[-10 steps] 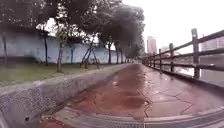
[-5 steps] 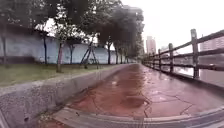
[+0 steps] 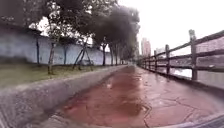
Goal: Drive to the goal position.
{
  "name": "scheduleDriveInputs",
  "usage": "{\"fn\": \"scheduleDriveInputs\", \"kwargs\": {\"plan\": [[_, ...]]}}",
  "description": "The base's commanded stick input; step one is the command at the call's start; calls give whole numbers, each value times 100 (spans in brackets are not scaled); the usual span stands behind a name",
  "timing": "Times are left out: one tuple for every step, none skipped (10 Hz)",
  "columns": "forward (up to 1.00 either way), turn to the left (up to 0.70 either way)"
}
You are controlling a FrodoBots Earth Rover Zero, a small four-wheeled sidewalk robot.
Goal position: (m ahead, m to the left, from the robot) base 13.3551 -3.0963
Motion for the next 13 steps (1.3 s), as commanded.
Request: {"fn": "scheduleDriveInputs", "kwargs": {"plan": [[0, 0], [0, 0], [20, 0], [100, 0], [100, 0], [100, 0], [100, 0], [100, 0], [100, 0], [100, 0], [100, 0], [100, 0], [100, 0]]}}
